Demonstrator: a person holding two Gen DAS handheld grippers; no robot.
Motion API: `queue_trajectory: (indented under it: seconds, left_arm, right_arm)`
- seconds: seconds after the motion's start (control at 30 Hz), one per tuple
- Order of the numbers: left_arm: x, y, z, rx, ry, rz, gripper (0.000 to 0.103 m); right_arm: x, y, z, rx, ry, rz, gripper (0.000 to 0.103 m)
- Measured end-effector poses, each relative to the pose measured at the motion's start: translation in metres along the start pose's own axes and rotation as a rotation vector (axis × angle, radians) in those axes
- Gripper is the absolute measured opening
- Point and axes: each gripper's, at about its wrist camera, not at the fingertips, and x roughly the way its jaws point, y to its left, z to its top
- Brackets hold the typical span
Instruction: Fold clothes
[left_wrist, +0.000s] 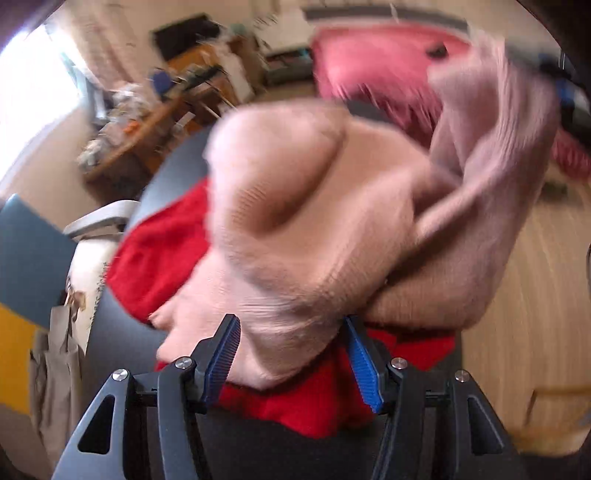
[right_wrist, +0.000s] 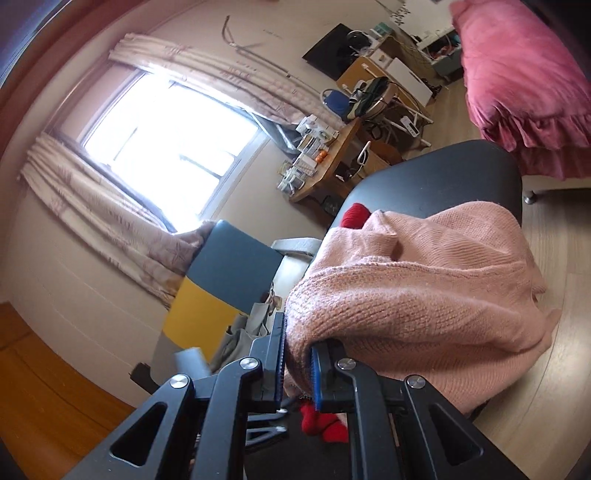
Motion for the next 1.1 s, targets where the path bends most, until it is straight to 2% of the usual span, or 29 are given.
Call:
queue_trajectory:
  seconds: [0.03,0.07,0.1,0.23,0.47,0.67,0.8,0.9,0.97,1.1]
  left_arm:
    - [0.008,0.004,-0.002,-0.039,0.005,-0.016,0.032]
    - [0.015,0.007,-0.004,-0.077,0.011,-0.033,0.02]
    - [0.023,0.011,-0.005,-0.116,0.016,-0.049,0.018]
    - [0.023,0.02,-0.017,-0.228,-0.036,-0.086,0.015]
    - [-0.005,0.02,-0.013,-0.284,-0.114,-0.02,0.011]
    - [-0.042,0.045,0.0,-0.457,-0.21,-0.1,0.01]
    - [-0.067,0.069,0.024,-0.501,-0.276,-0.112,0.01]
    - [-0.093,0.095,0.034,-0.573,-0.34,-0.126,0.01]
    - [-0.111,0.111,0.035,-0.611,-0.385,-0.116,0.01]
    - [-0.156,0.146,0.019,-0.693,-0.481,-0.054,0.01]
  right_arm:
    - [0.001,-0.001,0.001,0.002,-0.003,-0.002,0.012]
    - [0.002,-0.003,0.002,0.003,-0.007,-0.004,0.012]
    - [0.002,0.0,0.001,-0.001,-0.011,-0.012,0.012]
    - [0.006,-0.005,0.002,0.01,-0.014,-0.018,0.012]
    - [0.008,-0.012,0.004,0.038,-0.032,-0.047,0.012]
    - [0.007,0.002,0.019,0.026,-0.058,-0.044,0.012]
    - [0.006,0.037,0.048,-0.031,-0.097,-0.001,0.012]
    - [0.012,0.074,0.073,-0.084,-0.117,0.046,0.012]
    - [0.015,0.1,0.084,-0.121,-0.124,0.081,0.012]
    - [0.025,0.17,0.097,-0.232,-0.127,0.184,0.012]
